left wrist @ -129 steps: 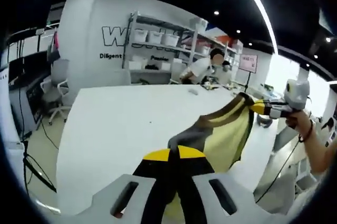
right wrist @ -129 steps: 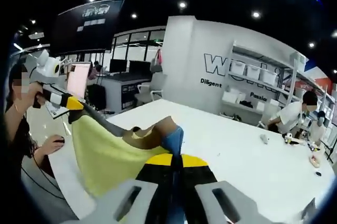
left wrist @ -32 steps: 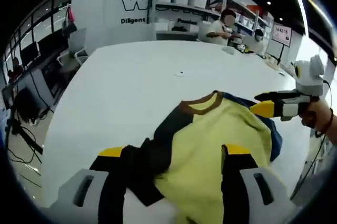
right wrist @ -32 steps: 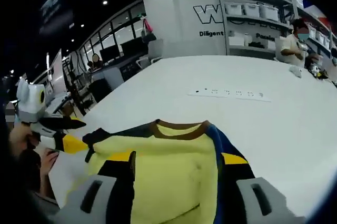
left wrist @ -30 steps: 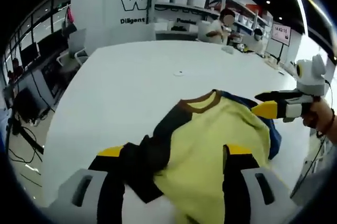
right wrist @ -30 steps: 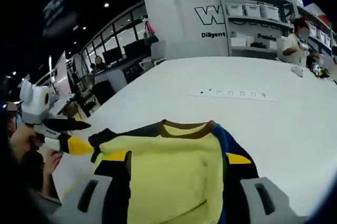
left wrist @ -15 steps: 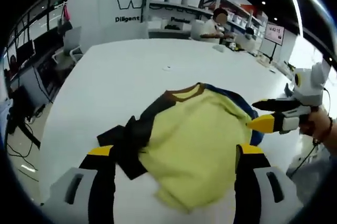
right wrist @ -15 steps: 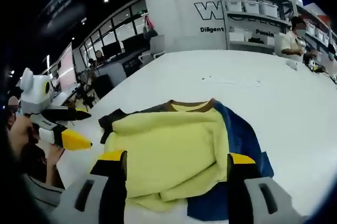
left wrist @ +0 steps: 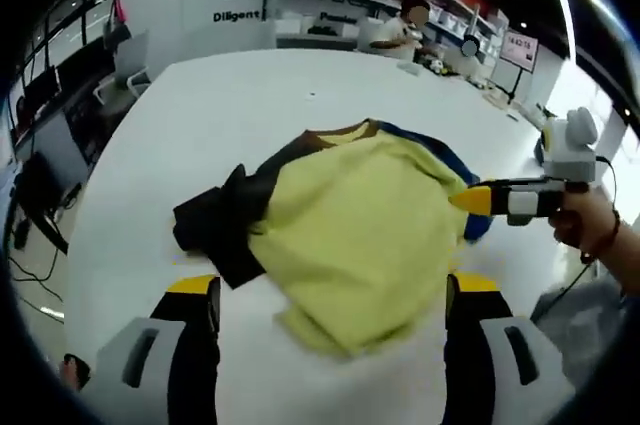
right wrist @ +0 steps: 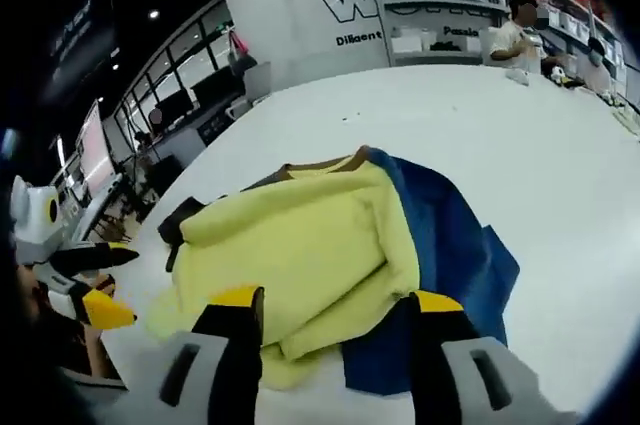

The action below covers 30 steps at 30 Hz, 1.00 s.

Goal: Fold the garment on the visible template until the final outline fits inside the template.

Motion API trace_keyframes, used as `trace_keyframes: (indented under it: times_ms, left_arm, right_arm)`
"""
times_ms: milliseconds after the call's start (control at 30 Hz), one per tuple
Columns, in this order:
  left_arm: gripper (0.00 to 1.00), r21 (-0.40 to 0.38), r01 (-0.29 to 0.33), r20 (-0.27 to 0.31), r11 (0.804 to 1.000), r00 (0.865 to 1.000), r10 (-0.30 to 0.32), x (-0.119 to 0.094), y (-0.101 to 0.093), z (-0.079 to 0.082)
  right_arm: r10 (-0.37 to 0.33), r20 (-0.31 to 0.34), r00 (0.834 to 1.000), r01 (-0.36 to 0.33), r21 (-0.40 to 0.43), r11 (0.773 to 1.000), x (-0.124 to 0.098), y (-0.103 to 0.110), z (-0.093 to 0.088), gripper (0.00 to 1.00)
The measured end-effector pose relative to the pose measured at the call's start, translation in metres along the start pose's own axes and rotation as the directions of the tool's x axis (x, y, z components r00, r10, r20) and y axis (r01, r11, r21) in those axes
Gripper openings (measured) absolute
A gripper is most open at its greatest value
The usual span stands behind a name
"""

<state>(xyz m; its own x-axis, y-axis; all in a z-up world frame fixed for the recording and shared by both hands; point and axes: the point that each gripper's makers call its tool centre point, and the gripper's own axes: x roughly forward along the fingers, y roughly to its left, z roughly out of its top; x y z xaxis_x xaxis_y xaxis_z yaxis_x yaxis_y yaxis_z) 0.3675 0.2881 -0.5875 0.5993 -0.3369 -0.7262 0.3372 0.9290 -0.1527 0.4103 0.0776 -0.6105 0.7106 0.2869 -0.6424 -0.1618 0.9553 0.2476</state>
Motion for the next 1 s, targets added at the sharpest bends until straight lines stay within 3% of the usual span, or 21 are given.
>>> trace_keyframes:
  times_ms: [167, 300, 600, 800, 1000]
  left_arm:
    - [0.88, 0.0, -0.004, -0.038, 1.0, 0.999, 0.004, 0.006, 0.001, -0.015]
    - [0.87, 0.007, -0.003, -0.062, 1.0, 0.998, 0.003, 0.01, 0.0, -0.024]
    - [0.67, -0.021, 0.016, -0.102, 1.0, 0.995, -0.018, 0.018, -0.008, -0.037]
    - [0.51, -0.007, 0.016, -0.139, 1.0, 0.99, -0.017, 0.022, -0.013, -0.045]
    - [0.42, -0.02, 0.006, -0.144, 1.0, 0.99, -0.009, 0.025, -0.013, -0.047]
  right_arm:
    - [-0.037, 0.019, 0.999, 0.036, 0.033, 0.999, 0.008, -0.003, -0.002, 0.35]
    - [-0.049, 0.023, 0.999, 0.048, 0.056, 0.997, 0.012, -0.005, -0.005, 0.3]
    - [-0.068, 0.004, 0.998, 0.068, 0.055, 0.996, 0.021, -0.006, -0.011, 0.17]
    - [-0.09, -0.009, 0.996, 0.09, 0.023, 0.996, 0.022, -0.011, -0.013, 0.0]
    - [-0.088, -0.008, 0.996, 0.088, 0.016, 0.996, 0.02, -0.013, -0.013, 0.0]
